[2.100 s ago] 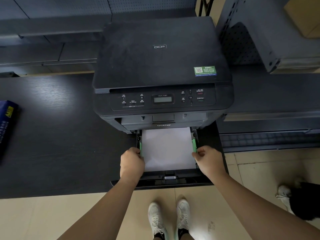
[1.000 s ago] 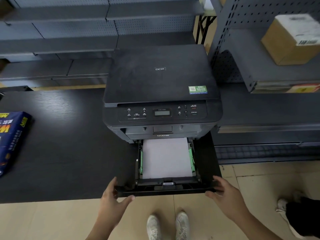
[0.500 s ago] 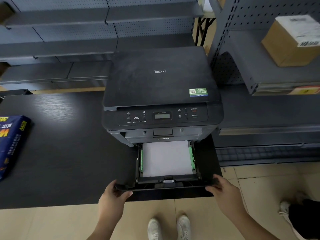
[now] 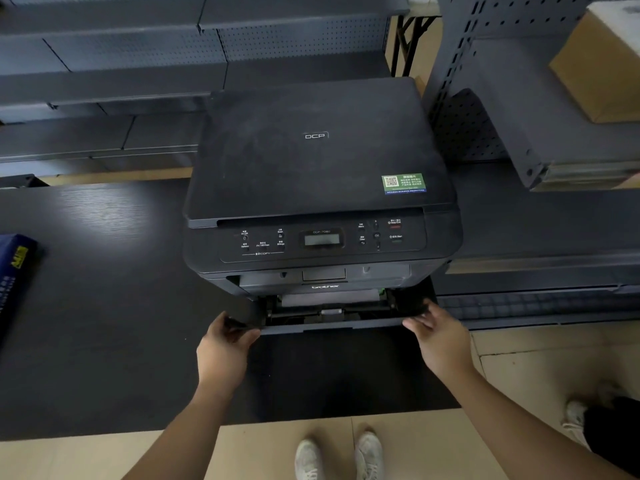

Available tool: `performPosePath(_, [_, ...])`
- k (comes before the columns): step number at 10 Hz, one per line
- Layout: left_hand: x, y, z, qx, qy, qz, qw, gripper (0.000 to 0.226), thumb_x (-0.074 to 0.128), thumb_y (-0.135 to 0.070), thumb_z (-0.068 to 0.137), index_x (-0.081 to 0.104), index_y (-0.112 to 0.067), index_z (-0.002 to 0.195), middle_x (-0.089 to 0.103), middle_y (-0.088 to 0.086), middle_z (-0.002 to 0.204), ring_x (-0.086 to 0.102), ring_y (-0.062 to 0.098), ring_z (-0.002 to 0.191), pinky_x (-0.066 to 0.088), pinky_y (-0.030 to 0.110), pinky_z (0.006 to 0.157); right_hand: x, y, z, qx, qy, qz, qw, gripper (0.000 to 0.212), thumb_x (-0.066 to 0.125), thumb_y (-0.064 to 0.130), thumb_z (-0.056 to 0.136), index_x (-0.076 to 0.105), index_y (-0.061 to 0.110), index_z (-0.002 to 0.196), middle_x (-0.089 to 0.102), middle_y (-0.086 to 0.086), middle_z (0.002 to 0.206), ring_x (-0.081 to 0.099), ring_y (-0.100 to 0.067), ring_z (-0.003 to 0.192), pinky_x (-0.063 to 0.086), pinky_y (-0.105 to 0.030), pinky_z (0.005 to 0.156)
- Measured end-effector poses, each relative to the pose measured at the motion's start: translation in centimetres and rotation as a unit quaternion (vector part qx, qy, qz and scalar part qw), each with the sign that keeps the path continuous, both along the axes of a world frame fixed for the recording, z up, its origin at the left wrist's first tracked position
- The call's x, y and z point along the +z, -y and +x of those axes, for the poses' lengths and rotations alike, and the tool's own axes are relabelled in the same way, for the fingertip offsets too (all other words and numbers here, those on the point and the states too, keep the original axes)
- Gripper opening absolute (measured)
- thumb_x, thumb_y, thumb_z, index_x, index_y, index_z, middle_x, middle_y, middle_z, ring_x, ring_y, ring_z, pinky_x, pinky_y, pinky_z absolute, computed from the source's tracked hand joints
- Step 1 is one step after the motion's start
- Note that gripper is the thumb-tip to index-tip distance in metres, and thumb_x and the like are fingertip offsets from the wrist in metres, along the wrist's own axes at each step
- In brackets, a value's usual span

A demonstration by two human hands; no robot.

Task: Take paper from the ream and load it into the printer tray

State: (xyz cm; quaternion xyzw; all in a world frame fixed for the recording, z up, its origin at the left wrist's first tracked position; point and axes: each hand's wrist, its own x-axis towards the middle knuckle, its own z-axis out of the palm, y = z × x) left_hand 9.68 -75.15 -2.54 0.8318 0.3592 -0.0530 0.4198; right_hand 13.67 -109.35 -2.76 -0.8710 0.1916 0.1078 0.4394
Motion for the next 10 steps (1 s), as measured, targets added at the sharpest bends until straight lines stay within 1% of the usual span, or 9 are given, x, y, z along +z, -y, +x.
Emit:
performPosePath(1, [0.0,0.1,2.1,-0.011,0.023,0.01,1.0,0.022,0.077,-0.02,0.079,0.065,-0.019,0.097,0.075,-0.008,0.086,0.069,0.013,0.085,0.047,0.027,0.069,-0.5,-0.3,2.0,-0.016,-0.001,0.012,1.0,0.058,0.071,0.017,0.088,0.05,0.005,0.141,0.07,-0.012,0.122,0.065,-0.021,0.115,0.045,-0.022,0.092])
performPosePath(2, [-0.1,0.1,3.2,-0.011,0.035,0.014,0.999,0.02,0.074,-0.016,0.08,0.061,-0.02,0.095,0.072,-0.011,0.085,0.065,0.013,0.081,0.046,0.031,0.071,-0.7,-0.6,3.1,-0.023,-0.01,-0.003,1.0,0.051,0.068,0.021,0.09,0.054,0.009,0.138,0.071,-0.007,0.121,0.065,-0.019,0.114,0.044,-0.017,0.088])
performPosePath(3, [-0.4,0.2,4.5,0.015,0.04,-0.003,0.999,0.02,0.071,-0.014,0.083,0.064,-0.015,0.101,0.07,-0.008,0.086,0.063,0.015,0.084,0.045,0.03,0.078,-0.8,-1.1,4.3,-0.028,-0.009,-0.02,0.999,0.033,0.066,0.018,0.091,0.064,0.007,0.122,0.073,-0.006,0.115,0.066,-0.02,0.111,0.042,-0.009,0.082])
performPosePath(4, [-0.7,0.2,5.4,0.04,0.038,-0.021,0.998,0.019,0.072,-0.016,0.084,0.066,-0.011,0.101,0.073,-0.002,0.092,0.064,0.017,0.088,0.046,0.031,0.081,-0.8,-1.6,5.3,-0.041,-0.016,-0.036,0.998,0.022,0.065,0.012,0.091,0.068,0.006,0.111,0.074,-0.007,0.111,0.067,-0.023,0.106,0.036,0.001,0.055])
performPosePath(6, [-1.1,0.1,4.9,0.045,0.043,-0.038,0.997,0.02,0.072,-0.02,0.083,0.065,-0.017,0.102,0.074,-0.007,0.094,0.066,0.014,0.09,0.044,0.029,0.08,-0.8,-1.8,4.8,-0.024,0.004,-0.061,0.998,0.022,0.066,0.018,0.091,0.068,0.009,0.111,0.074,-0.004,0.111,0.068,-0.019,0.104,0.042,-0.019,0.077])
performPosePath(7, [-1.0,-0.1,5.0,0.047,0.046,-0.047,0.997,0.021,0.073,-0.02,0.083,0.064,-0.017,0.102,0.072,-0.008,0.092,0.066,0.015,0.091,0.044,0.029,0.079,-0.9,-1.7,4.9,-0.019,-0.001,-0.056,0.998,0.025,0.065,0.02,0.091,0.066,0.01,0.114,0.074,-0.004,0.113,0.068,-0.018,0.104,0.041,-0.014,0.071])
performPosePath(8, [-0.1,0.1,4.7,0.029,0.038,-0.046,0.998,0.02,0.072,-0.022,0.084,0.063,-0.017,0.101,0.069,-0.009,0.09,0.065,0.016,0.091,0.043,0.029,0.078,-0.4,-1.5,4.7,0.003,-0.035,-0.035,0.999,0.038,0.065,0.024,0.091,0.059,0.015,0.128,0.07,-0.005,0.122,0.065,-0.019,0.112,0.047,-0.023,0.083])
performPosePath(9, [1.1,0.1,4.0,0.0,0.04,-0.036,0.999,0.026,0.073,-0.02,0.085,0.063,-0.015,0.108,0.066,-0.014,0.089,0.065,0.019,0.093,0.045,0.03,0.079,0.9,-1.4,4.2,0.037,-0.067,-0.034,0.997,0.058,0.064,0.024,0.092,0.043,0.016,0.145,0.06,-0.007,0.137,0.06,-0.021,0.122,0.047,-0.036,0.1])
performPosePath(10, [1.9,0.3,0.6,0.006,0.018,-0.025,1.0,0.059,0.075,-0.022,0.084,0.052,-0.011,0.137,0.067,-0.002,0.12,0.062,0.026,0.115,0.047,0.036,0.096,3.6,-1.5,1.8,0.063,-0.09,-0.03,0.993,0.056,0.063,0.023,0.093,0.043,0.014,0.145,0.059,-0.007,0.139,0.06,-0.02,0.121,0.047,-0.037,0.102])
